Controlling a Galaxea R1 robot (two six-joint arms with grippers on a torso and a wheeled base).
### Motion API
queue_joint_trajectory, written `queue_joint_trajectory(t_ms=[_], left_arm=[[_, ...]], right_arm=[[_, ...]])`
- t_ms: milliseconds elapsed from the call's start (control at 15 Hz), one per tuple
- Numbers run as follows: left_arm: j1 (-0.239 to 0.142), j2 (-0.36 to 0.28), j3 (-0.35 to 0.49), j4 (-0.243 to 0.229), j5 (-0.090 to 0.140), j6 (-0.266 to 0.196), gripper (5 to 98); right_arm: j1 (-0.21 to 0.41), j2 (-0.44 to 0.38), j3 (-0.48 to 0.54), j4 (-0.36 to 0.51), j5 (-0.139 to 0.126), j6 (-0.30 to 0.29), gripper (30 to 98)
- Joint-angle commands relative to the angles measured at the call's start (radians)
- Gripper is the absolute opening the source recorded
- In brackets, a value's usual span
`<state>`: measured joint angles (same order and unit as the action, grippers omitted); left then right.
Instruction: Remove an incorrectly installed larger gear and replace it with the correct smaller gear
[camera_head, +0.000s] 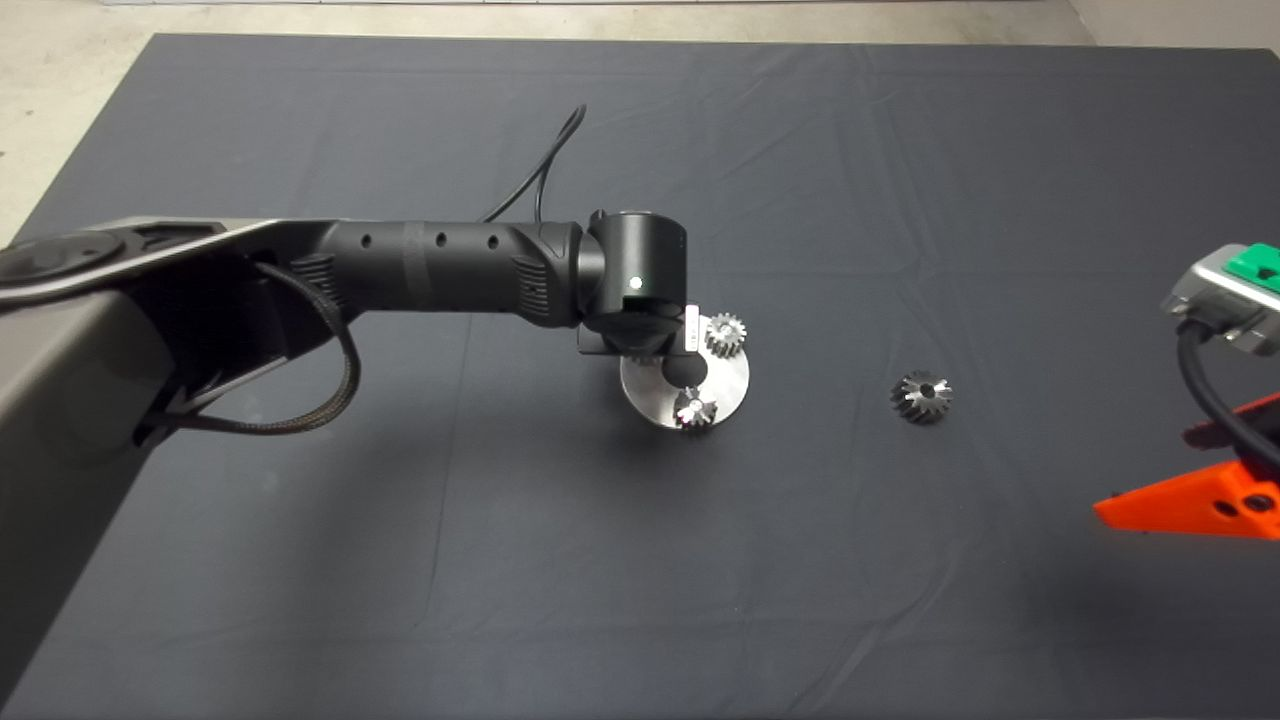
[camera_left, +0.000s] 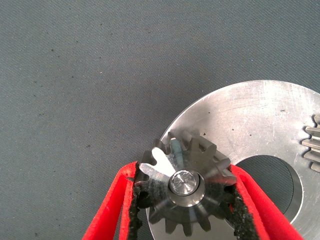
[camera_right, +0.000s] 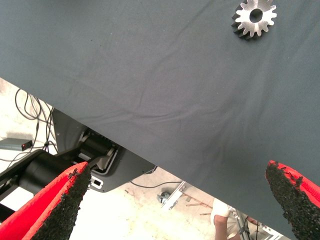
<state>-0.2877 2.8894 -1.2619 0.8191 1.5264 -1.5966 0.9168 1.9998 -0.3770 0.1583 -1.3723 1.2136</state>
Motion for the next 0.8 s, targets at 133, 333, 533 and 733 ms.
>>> queue_joint_trajectory(t_ms=[133, 333, 533, 733], left_arm=[[-0.022, 0.011, 0.026, 0.009, -0.041, 0.006, 38.2], [-0.111, -0.005, 0.093, -0.027, -0.018, 0.009, 43.0], [-0.352, -0.018, 0.199, -0.232, 0.018, 0.02, 46.4], [-0.427, -0.106, 0.336, -0.429, 0.033, 0.015, 50.4]], right_arm=[[0.011, 0.0, 0.0, 0.035, 0.001, 0.007, 92.3], [0.011, 0.0, 0.0, 0.035, -0.002, 0.007, 92.3], [0.011, 0.001, 0.0, 0.035, -0.002, 0.007, 92.3], [0.008, -0.005, 0.0, 0.035, -0.007, 0.007, 92.3]])
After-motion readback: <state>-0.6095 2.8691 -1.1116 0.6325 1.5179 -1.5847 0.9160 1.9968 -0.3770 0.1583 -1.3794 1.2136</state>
